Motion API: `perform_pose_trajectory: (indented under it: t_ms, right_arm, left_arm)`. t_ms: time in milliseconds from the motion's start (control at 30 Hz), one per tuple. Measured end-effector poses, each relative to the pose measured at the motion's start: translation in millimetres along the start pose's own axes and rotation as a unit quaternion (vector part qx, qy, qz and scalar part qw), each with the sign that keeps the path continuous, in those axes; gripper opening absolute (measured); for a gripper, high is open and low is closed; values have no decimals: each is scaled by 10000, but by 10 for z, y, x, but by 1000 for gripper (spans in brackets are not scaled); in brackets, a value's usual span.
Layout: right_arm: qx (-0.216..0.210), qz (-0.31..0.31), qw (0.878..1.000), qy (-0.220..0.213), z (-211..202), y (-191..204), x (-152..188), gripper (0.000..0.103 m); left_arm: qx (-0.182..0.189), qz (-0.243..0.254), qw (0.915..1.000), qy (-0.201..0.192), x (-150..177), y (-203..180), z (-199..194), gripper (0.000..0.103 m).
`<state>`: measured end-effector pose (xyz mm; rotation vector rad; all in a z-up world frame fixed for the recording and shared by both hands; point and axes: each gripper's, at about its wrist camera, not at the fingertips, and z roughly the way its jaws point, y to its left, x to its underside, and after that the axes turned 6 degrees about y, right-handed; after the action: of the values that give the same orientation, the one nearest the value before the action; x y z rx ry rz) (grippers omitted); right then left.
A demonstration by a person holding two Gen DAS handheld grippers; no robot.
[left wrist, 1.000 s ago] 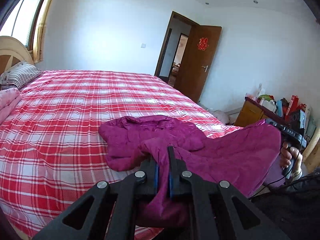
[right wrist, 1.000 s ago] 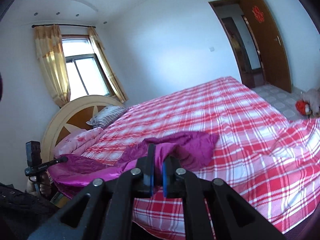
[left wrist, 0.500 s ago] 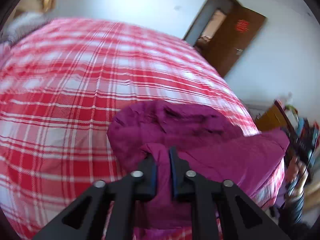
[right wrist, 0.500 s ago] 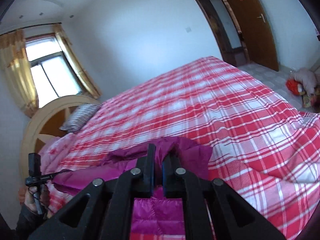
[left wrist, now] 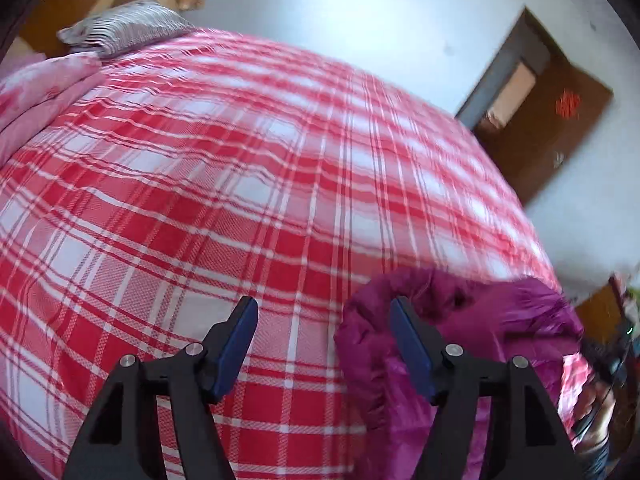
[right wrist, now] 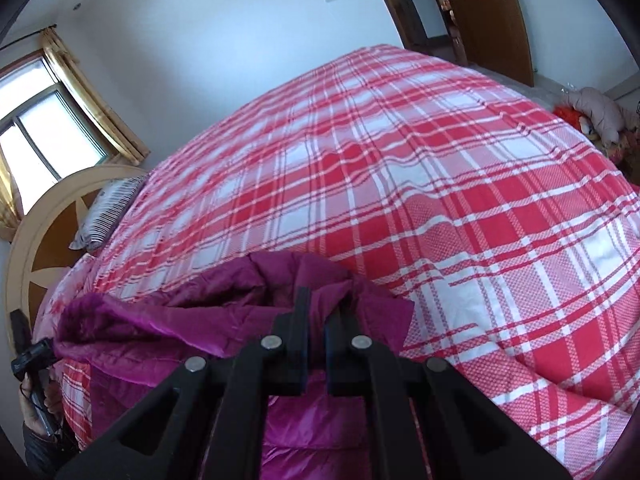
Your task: Fold large clothes
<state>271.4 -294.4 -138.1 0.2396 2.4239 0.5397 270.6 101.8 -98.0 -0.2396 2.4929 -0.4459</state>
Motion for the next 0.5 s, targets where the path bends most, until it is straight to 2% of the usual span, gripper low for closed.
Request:
perform_pose_trajectory:
  t_ms: [67, 200, 300, 400, 467, 500]
  right_arm:
    - [110, -78, 9999, 96, 122, 35, -35, 8]
    - [222, -8, 9996, 162, 277, 54, -99, 10]
    - [267, 191, 9993, 174, 355, 19, -114, 13]
    - [309, 360, 9988, 127, 399, 13, -99, 35]
    - [519, 278, 9982, -100, 363, 104, -65, 61]
    - [634, 208, 9975, -230, 337, 169, -50, 65]
  left_arm:
    - [114, 136, 9997, -138, 75, -174, -52, 69]
    - [120, 915, 9944, -523, 247, -782, -30, 71]
    - [-13, 1534, 9872, -434, 365, -1197, 235, 74]
    - [-562, 1819, 9812, -312, 488, -1370, 669, 74]
    - [-834, 1780, 9803, -192, 517, -1347, 894, 74]
    - [-882, 1703, 9813, -142, 525, -1317, 971, 74]
